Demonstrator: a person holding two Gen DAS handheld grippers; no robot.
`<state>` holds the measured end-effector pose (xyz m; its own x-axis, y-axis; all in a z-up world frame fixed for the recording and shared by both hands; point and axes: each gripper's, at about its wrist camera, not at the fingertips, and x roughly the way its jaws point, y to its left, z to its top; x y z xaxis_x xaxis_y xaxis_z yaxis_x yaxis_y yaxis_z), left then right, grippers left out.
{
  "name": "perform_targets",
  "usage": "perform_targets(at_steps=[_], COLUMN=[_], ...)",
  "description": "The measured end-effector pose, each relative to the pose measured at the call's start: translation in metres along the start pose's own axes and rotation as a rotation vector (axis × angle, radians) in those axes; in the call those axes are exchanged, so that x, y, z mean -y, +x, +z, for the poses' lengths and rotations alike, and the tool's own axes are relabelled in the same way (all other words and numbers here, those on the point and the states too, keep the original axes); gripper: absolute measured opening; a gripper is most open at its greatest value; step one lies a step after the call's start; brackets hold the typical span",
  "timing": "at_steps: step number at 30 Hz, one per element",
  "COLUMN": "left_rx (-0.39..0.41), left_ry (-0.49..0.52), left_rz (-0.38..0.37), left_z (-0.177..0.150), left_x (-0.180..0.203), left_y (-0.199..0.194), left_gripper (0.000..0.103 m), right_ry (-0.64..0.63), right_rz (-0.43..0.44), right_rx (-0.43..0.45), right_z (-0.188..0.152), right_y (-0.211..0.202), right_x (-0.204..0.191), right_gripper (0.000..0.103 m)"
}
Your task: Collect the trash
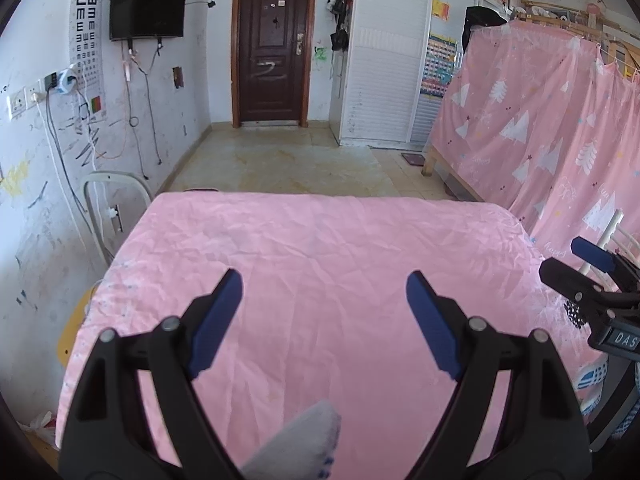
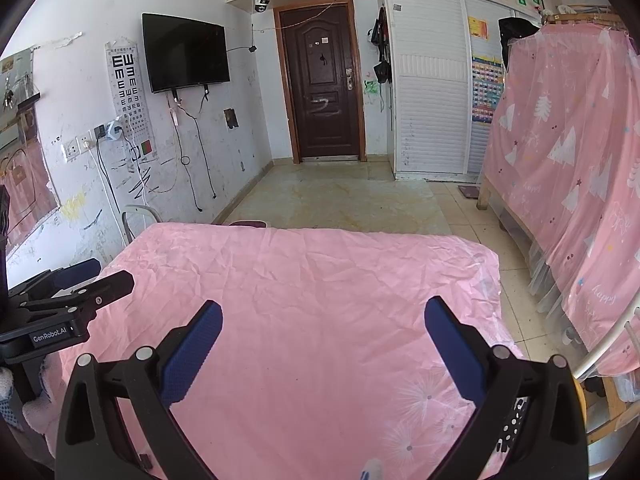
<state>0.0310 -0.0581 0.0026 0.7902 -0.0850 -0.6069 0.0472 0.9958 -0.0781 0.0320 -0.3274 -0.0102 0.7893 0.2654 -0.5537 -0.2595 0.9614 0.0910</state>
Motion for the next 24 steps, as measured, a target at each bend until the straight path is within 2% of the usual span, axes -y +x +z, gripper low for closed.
perform_targets(at_steps=[24], left_rx=[-0.005], left_ry=[-0.003], left_rz=[0.004], left_z=[-0.0019], left_x=[-0.0025], left_y=[0.002], left_gripper=[0.083], right_ry=[-0.012], right_rz=[-0.001], right_rx=[-0.003], right_z=[0.0028], right_y=[-0.0009], right_x=[-0.0027], right_gripper=[0.092])
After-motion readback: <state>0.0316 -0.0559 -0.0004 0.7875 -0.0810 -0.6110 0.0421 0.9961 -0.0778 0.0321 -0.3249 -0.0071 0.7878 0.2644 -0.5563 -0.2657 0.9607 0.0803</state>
